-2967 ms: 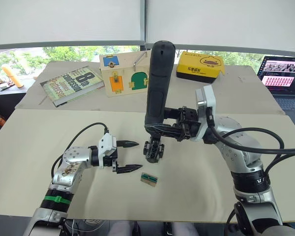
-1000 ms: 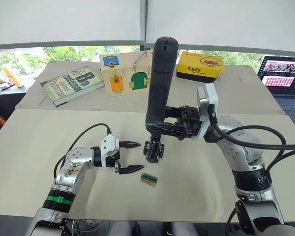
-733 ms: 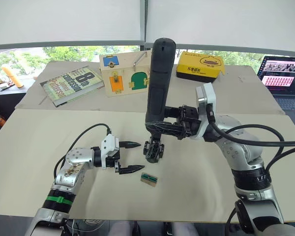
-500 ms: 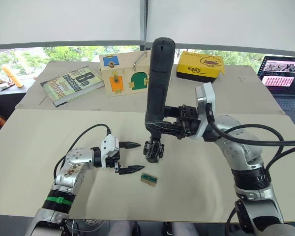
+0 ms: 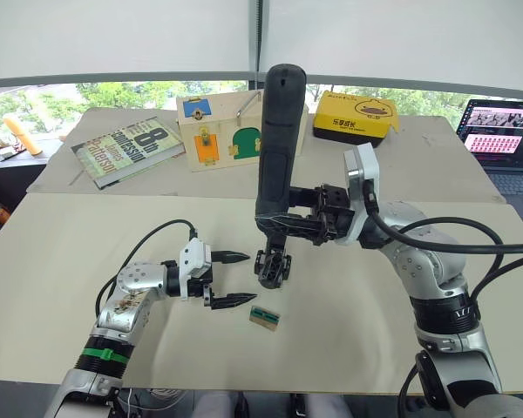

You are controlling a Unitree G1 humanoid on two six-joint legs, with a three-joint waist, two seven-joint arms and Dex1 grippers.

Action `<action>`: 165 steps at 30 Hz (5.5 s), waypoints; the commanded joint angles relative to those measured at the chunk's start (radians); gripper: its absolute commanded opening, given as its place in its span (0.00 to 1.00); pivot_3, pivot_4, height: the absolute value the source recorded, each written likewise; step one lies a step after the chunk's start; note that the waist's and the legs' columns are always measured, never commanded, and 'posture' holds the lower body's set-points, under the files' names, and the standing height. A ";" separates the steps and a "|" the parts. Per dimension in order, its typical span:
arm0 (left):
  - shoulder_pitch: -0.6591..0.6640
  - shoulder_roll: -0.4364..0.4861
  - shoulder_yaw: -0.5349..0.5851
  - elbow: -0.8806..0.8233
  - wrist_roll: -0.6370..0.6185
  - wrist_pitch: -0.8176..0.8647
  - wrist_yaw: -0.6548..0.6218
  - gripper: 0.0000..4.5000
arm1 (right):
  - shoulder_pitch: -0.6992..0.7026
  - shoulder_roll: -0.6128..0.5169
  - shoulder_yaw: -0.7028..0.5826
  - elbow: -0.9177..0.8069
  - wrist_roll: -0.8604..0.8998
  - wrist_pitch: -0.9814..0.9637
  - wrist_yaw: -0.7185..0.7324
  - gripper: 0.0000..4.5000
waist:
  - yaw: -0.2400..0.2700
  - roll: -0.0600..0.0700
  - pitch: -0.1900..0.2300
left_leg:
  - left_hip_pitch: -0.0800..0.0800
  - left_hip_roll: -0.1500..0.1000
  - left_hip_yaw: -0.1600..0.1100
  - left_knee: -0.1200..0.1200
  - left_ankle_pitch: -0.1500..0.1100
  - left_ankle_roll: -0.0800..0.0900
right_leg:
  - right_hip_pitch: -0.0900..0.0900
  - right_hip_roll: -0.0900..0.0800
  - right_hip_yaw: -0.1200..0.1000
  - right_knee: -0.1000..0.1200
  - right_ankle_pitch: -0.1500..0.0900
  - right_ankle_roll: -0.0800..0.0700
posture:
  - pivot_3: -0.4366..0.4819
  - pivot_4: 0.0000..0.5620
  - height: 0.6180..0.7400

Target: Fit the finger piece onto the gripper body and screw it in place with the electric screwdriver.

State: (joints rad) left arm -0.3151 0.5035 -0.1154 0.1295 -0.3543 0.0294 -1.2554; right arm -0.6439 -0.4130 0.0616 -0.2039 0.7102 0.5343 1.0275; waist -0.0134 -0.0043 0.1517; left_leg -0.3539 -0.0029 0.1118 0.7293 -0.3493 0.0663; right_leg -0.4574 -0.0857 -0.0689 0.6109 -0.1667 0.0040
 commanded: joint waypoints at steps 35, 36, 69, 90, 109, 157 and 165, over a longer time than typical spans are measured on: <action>0.007 0.001 -0.004 -0.027 -0.001 -0.010 0.018 1.00 | -0.022 0.010 -0.004 -0.010 -0.003 -0.015 0.012 0.43 | 0.000 0.000 0.000 | 0.000 0.000 0.000 0.000 0.000 0.000 | 0.000 0.000 0.000 0.000 0.000 0.000 | 0.48 0.27 1.00; 0.006 0.000 -0.004 -0.027 -0.002 -0.010 0.018 1.00 | -0.022 0.010 -0.005 -0.009 -0.005 -0.016 0.012 0.43 | 0.000 0.000 0.000 | 0.000 0.000 0.000 0.000 0.000 0.000 | 0.000 0.000 0.000 0.000 0.000 0.000 | 0.48 0.27 1.00; -0.002 -0.007 -0.008 -0.018 0.001 -0.013 0.022 1.00 | -0.014 0.013 -0.008 -0.012 -0.036 -0.037 0.036 0.43 | 0.000 0.000 0.000 | 0.000 0.000 0.000 0.000 0.000 0.000 | 0.000 0.000 0.000 0.000 0.000 0.000 | 0.48 0.27 1.00; -0.090 -0.077 -0.070 0.136 0.111 -0.025 0.080 1.00 | 0.011 0.020 0.000 -0.026 -0.059 -0.053 0.039 0.43 | 0.001 0.000 0.000 | 0.000 0.000 0.000 0.000 0.000 0.000 | 0.000 0.000 0.000 0.000 0.000 0.000 | 0.48 0.27 1.00; -0.193 -0.160 -0.104 0.315 0.153 -0.124 0.004 1.00 | 0.006 0.013 0.000 -0.035 -0.055 -0.041 0.021 0.43 | 0.004 0.000 0.000 | 0.000 -0.001 0.000 0.000 0.000 0.000 | 0.001 -0.001 0.000 0.000 0.000 0.000 | 0.48 0.27 1.00; -0.174 -0.176 -0.121 0.343 0.198 -0.109 0.013 0.51 | 0.120 0.027 0.117 0.058 -0.177 -0.114 -0.022 0.43 | 0.003 -0.002 -0.009 | 0.007 0.000 -0.001 0.001 0.000 0.001 | 0.007 -0.003 0.001 0.000 0.000 0.000 | 0.48 0.27 1.00; -0.161 -0.170 -0.121 0.344 0.202 -0.107 0.011 0.51 | 0.118 0.019 0.137 0.058 -0.172 -0.084 -0.050 0.43 | 0.001 -0.004 -0.013 | 0.011 0.001 -0.003 0.000 -0.001 0.001 | 0.010 -0.008 0.001 -0.001 0.000 0.000 | 0.48 0.27 1.00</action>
State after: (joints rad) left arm -0.4971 0.3302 -0.2154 0.4799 -0.1592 -0.0869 -1.2279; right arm -0.5603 -0.3740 0.1469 -0.2009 0.6002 0.3946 0.9827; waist -0.0123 -0.0081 0.1385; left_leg -0.3427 -0.0014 0.1088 0.7294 -0.3499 0.0675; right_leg -0.4472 -0.0939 -0.0674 0.6100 -0.1666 0.0041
